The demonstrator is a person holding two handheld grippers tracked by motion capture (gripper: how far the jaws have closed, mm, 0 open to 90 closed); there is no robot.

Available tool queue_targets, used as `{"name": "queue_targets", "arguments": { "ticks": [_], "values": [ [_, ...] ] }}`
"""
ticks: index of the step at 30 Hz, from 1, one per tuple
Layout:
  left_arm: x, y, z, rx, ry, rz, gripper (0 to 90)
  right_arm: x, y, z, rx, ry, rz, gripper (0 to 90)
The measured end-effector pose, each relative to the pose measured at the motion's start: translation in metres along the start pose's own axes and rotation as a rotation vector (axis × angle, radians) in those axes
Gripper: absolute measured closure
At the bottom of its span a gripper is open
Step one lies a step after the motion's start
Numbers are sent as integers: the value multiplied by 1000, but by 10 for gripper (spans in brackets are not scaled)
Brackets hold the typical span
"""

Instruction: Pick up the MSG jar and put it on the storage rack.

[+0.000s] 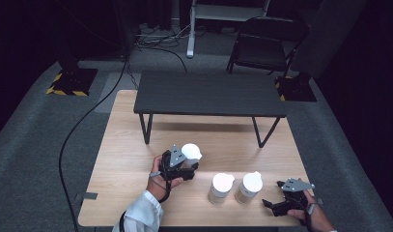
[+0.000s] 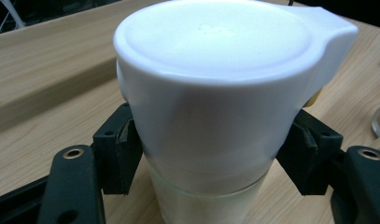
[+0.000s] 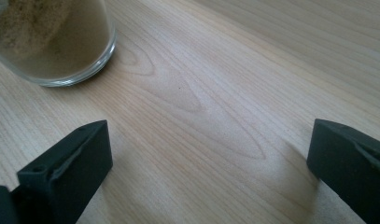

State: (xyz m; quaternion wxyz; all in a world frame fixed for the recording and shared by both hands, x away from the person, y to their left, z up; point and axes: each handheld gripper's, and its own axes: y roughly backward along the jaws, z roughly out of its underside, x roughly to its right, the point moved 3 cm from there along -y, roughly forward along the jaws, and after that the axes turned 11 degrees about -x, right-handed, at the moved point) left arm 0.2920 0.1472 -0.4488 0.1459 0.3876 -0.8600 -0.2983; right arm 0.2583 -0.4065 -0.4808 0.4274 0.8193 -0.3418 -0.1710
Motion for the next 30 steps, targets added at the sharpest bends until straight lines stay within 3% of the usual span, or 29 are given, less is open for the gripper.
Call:
{"name": "queue_targets", "arguments": {
  "ticks": [11,30],
  "values": [
    [2,21,-8,72,3,12,302,0,0,0,0,0,0,0],
    [9,41,-32,109,20,-16,302,0,0,0,0,0,0,0]
  ]
}}
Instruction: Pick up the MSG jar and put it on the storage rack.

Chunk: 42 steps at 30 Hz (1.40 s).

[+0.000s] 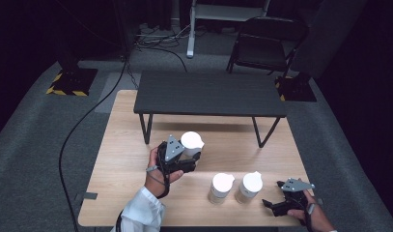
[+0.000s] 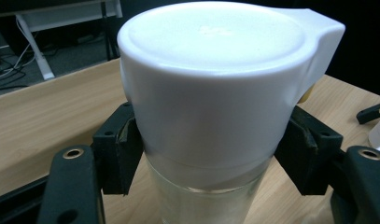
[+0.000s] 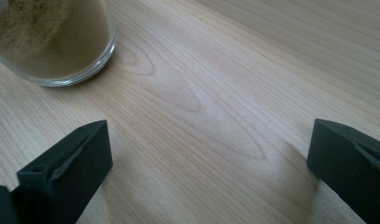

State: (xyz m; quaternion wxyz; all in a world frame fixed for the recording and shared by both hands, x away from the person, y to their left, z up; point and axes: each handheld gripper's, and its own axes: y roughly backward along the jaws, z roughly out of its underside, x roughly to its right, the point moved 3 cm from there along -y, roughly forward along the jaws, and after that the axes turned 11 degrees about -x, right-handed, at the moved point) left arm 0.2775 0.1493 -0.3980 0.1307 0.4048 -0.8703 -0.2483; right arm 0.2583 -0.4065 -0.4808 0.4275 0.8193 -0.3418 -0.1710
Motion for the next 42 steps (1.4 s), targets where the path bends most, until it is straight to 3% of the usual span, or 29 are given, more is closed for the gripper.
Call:
{"name": "queue_targets", "arguments": {
  "ticks": [13,27,42],
  "values": [
    [-4,8,-23,38,6,-29,302,0,0,0,0,0,0,0],
    [-10,27,-56,98,6,-48,302,0,0,0,0,0,0,0],
    [-11,27,-83,143,18,-57,303,0,0,0,0,0,0,0]
  ]
}}
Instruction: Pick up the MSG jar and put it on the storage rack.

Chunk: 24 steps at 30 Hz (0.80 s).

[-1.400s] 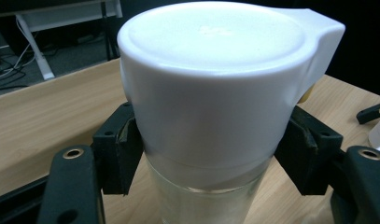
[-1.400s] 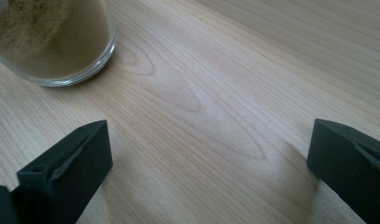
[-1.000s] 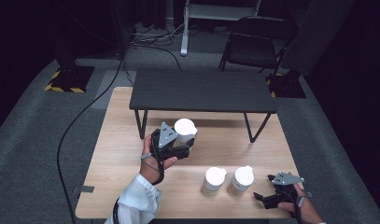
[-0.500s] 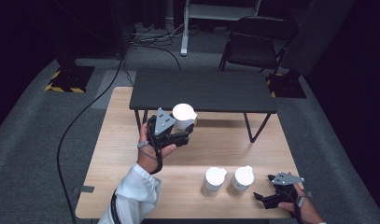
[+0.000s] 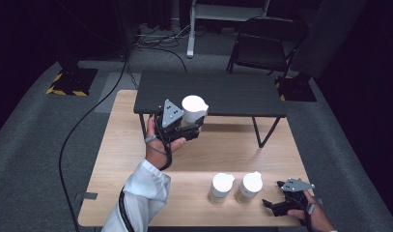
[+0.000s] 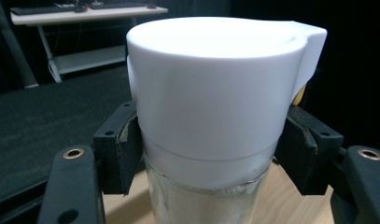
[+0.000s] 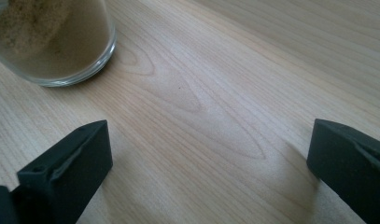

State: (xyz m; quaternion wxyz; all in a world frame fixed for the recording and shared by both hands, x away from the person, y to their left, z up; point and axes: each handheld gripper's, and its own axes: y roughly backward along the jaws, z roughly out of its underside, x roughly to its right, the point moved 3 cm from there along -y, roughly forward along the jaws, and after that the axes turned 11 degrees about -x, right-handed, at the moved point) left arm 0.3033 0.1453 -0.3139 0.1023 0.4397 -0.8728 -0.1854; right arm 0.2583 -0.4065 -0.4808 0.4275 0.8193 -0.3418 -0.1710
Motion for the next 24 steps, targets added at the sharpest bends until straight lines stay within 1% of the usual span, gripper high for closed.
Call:
{"name": "queue_targets", "arguments": {
  "ticks": [4,8,12,14,17,19,22,24],
  "values": [
    [-1,-1,-11,15,3,-8,303,0,0,0,0,0,0,0],
    [-3,-5,-22,24,5,-27,303,0,0,0,0,0,0,0],
    [-6,-8,-26,34,11,-30,303,0,0,0,0,0,0,0],
    [-7,-10,-31,43,19,-40,303,0,0,0,0,0,0,0],
    [-8,-11,-33,46,20,-45,303,0,0,0,0,0,0,0],
    [-11,-12,-37,51,32,-48,303,0,0,0,0,0,0,0],
    [-14,-14,-39,57,41,-54,303,0,0,0,0,0,0,0],
    [-17,-17,-43,54,44,-66,303,0,0,0,0,0,0,0]
  ]
}}
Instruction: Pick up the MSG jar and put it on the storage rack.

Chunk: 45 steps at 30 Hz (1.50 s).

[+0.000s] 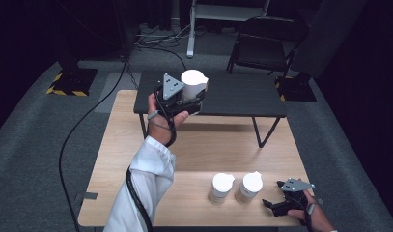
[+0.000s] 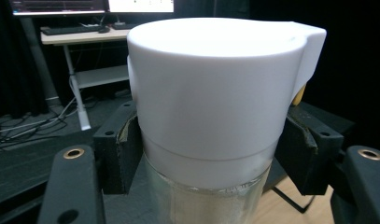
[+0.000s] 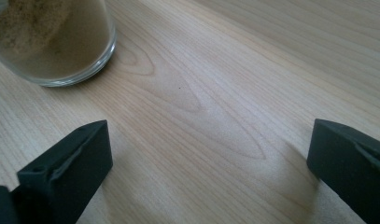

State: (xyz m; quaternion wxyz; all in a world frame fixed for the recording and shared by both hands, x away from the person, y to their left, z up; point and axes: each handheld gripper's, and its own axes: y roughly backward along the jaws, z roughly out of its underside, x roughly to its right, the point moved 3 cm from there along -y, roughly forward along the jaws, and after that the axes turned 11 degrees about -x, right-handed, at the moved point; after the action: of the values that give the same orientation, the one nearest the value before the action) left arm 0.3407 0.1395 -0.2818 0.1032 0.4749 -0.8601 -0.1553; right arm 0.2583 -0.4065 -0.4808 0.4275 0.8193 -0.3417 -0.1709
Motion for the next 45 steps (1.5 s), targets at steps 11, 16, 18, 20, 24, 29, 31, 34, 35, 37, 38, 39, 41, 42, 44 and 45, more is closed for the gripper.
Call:
{"name": "queue_targets", "arguments": {
  "ticks": [11,16,18,20,24,29,31,34,35,37,38,39,41,42,44,45],
  "values": [
    [-10,-10,-10,-6,23,-26,303,0,0,0,0,0,0,0],
    [-16,-16,-15,-18,35,-45,303,0,0,0,0,0,-1,0],
    [-17,-19,-15,-24,36,-59,303,0,0,0,0,0,-1,0],
    [-20,-22,-16,-27,50,-63,303,0,0,0,0,0,-1,0],
    [-23,-26,-15,-33,55,-79,303,0,0,0,0,0,-1,0],
    [-26,-30,-13,-38,64,-73,303,0,0,0,0,0,-1,0],
    [-24,-32,-13,-45,57,-78,303,0,0,0,0,0,-1,0],
    [-23,-35,-11,-47,57,-75,303,0,0,0,0,0,0,0],
    [-23,-36,-10,-46,61,-73,302,0,0,0,0,0,0,0],
    [-22,-38,-9,-52,57,-76,302,0,0,0,0,1,0,0],
    [-22,-38,-9,-56,55,-77,303,0,0,0,0,0,-1,0],
    [-22,-39,-9,-60,55,-77,303,0,0,0,0,1,0,0],
    [-22,-40,-7,-59,61,-75,303,0,0,0,0,0,-1,0],
    [-23,-41,-6,-61,59,-75,303,0,0,0,0,0,0,0],
    [-23,-41,-5,-57,57,-73,302,0,0,0,0,0,0,0],
    [-24,-41,-4,-56,56,-68,302,0,0,0,0,0,0,0]
  ]
}}
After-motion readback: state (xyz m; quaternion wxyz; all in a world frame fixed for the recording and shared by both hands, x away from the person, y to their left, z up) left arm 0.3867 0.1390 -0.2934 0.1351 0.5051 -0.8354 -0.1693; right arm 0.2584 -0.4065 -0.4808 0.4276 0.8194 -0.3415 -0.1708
